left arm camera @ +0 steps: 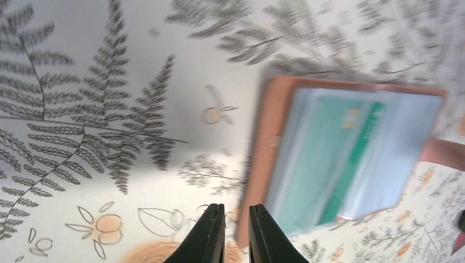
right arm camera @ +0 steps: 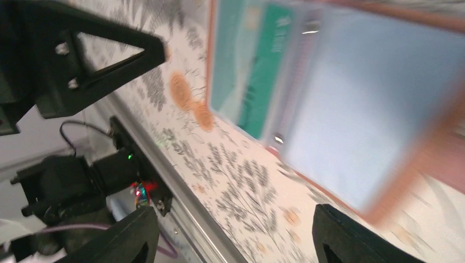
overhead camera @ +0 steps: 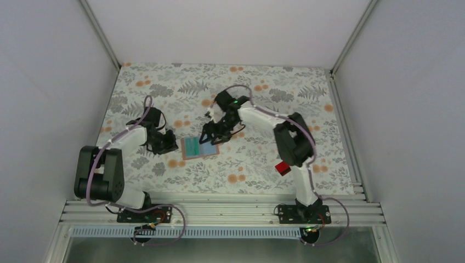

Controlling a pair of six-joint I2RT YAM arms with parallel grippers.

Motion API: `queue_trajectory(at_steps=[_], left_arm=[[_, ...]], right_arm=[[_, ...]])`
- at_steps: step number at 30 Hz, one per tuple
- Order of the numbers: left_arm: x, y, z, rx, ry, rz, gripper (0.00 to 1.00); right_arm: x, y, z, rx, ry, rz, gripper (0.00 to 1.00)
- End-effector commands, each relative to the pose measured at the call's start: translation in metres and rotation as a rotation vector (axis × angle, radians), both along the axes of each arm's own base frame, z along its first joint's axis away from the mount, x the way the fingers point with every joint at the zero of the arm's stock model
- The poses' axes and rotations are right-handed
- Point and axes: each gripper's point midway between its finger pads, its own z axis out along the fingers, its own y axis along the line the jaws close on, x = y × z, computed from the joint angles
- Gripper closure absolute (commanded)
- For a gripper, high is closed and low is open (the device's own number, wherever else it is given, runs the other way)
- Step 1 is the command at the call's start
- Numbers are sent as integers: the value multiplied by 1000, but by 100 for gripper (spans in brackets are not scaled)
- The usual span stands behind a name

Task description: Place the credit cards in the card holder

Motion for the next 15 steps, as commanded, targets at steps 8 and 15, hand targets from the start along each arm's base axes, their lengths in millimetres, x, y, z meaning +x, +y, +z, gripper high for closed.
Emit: queue_trajectory(at_steps=[8, 15], left_arm=[[44, -72, 82, 71, -272, -206, 85], [31, -122, 79, 40, -265, -281, 85]], right_arm=[[35, -236, 24, -573, -221, -643, 21], [17, -340, -12, -720, -130, -977, 21]])
